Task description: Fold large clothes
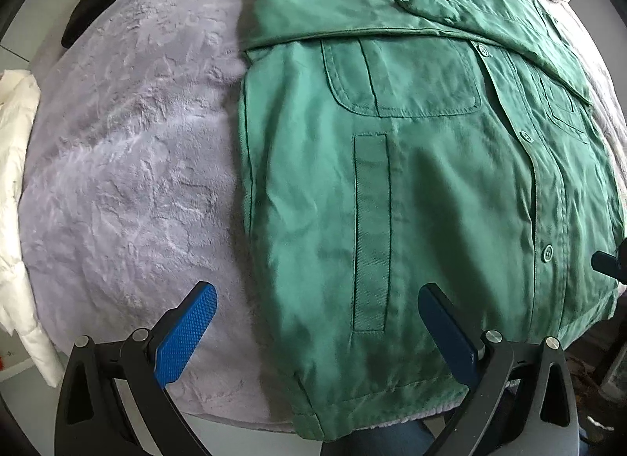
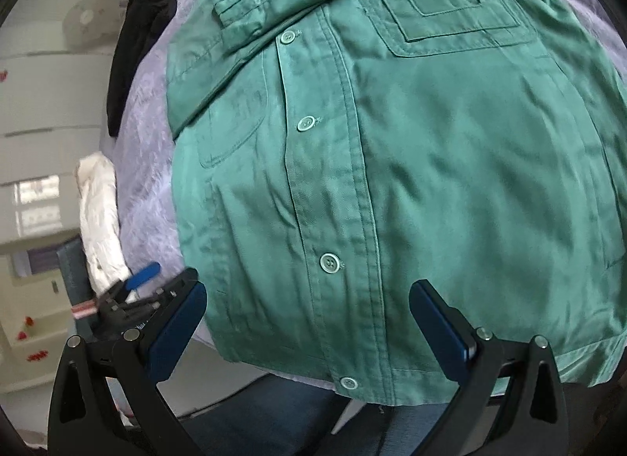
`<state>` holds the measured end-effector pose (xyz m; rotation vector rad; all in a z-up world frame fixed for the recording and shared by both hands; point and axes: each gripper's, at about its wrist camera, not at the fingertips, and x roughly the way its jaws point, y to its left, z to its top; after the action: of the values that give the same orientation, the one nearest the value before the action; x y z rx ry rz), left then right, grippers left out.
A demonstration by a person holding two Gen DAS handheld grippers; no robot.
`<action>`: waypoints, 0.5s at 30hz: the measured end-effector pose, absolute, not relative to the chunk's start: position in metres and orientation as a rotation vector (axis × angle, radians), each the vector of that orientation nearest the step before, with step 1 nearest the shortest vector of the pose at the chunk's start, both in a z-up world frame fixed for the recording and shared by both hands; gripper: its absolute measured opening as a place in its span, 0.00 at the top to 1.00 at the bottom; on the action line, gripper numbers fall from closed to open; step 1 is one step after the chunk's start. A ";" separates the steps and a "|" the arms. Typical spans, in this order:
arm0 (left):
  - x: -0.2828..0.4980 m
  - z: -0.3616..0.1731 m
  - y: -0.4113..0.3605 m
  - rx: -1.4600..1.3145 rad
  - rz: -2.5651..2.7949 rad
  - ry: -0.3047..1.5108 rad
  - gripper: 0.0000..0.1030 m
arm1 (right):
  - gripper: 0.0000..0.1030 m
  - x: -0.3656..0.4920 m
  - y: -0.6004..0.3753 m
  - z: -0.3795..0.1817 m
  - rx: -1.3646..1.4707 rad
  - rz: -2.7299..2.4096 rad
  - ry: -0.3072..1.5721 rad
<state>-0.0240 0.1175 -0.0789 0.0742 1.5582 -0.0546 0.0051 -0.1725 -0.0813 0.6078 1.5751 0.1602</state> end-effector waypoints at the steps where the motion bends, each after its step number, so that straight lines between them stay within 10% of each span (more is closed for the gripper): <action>1: -0.024 -0.085 0.121 0.070 -0.057 1.560 0.00 | 0.00 0.004 -0.174 -0.081 0.626 0.156 1.562; 15: -0.054 -0.113 0.152 0.039 -0.164 1.573 0.00 | 0.00 -0.025 -0.198 -0.080 0.734 0.026 1.538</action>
<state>-0.0540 0.1518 -0.1127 0.0389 1.5735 -0.1637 -0.0246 -0.1979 -0.0797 0.7341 1.5381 0.0261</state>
